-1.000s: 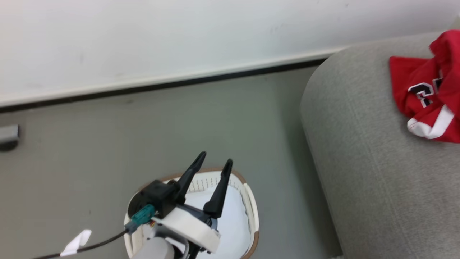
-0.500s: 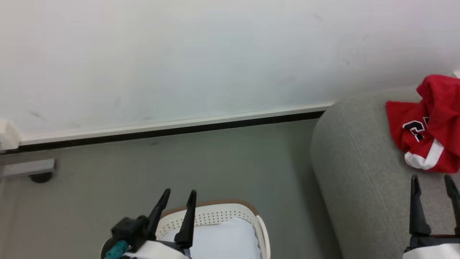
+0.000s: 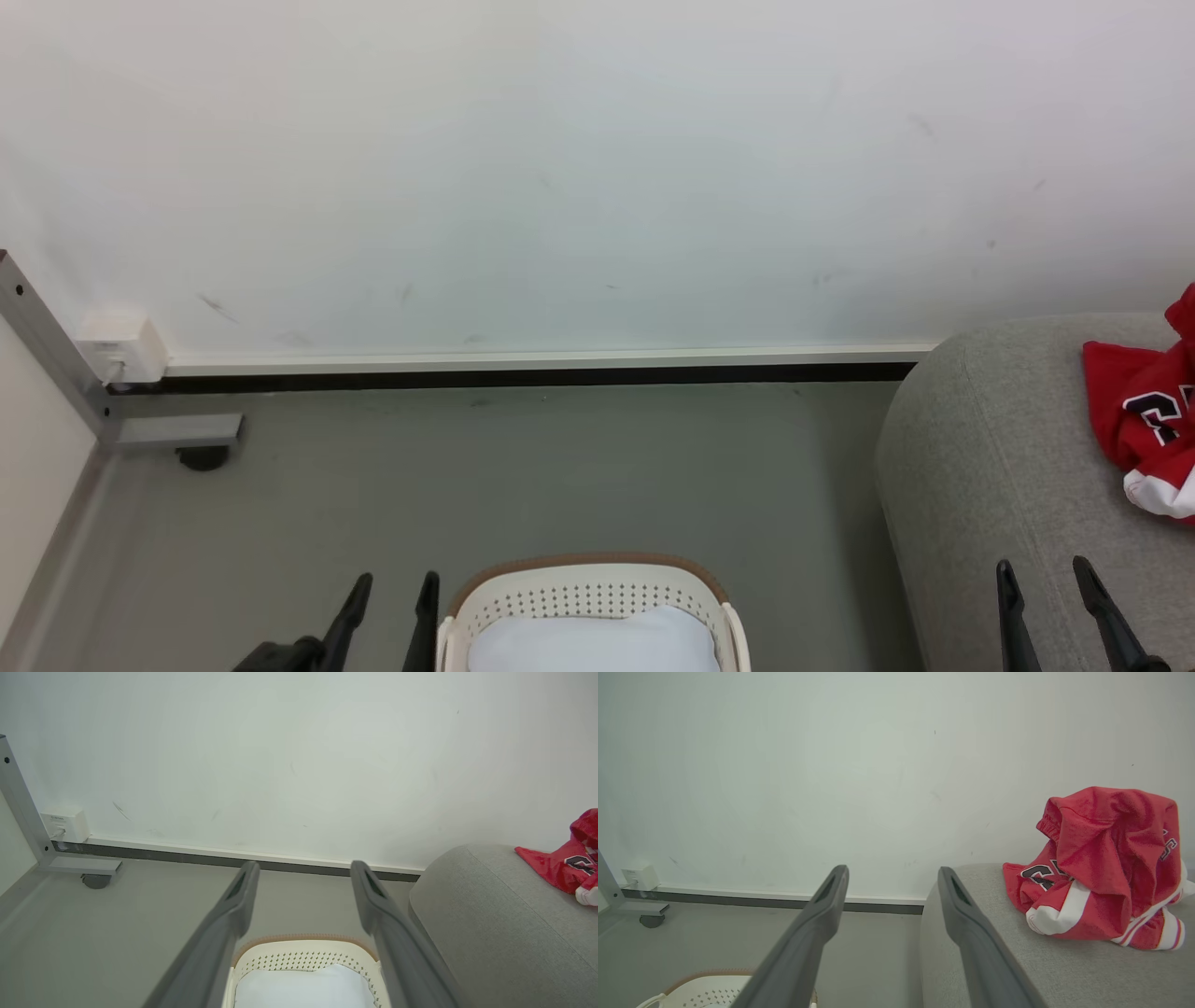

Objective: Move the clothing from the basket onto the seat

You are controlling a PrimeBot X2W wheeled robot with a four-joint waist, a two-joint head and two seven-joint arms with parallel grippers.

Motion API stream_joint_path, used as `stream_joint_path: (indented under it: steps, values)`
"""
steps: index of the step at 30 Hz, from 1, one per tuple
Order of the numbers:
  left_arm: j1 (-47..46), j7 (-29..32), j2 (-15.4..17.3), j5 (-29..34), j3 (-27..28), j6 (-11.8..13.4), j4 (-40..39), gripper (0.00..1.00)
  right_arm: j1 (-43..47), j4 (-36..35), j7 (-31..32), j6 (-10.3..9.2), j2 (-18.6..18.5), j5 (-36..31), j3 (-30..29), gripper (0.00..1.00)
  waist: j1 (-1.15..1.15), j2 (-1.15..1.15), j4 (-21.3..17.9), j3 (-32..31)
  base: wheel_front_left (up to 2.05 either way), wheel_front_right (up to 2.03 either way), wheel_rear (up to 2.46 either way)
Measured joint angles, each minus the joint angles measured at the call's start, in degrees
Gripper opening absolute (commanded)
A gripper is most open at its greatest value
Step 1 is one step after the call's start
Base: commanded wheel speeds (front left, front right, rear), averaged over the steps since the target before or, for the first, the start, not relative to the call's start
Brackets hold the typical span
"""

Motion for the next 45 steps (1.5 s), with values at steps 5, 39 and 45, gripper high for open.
stream_joint_path:
  steps: [5,39,45]
  values:
    - [0.8,0.0,-1.1,2.2,2.1,-1.6,1.1,1.0,0.5,1.5,0.0,0.0,0.0,1.0,0.3,1.0,0.0,0.0,0.6,0.0,0.0,0.0,0.0]
    - [0.8,0.0,-3.3,6.2,6.4,-4.5,2.7,1.0,-0.1,5.6,0.0,0.0,0.0,1.9,1.9,1.0,0.01,0.0,0.2,-0.1,0.0,0.0,0.0]
    - [0.8,0.0,-3.3,5.8,6.0,-4.5,3.0,0.0,-0.2,5.8,0.0,0.0,0.0,1.9,2.0,0.0,0.01,0.0,-0.2,-0.3,0.0,0.0,0.0]
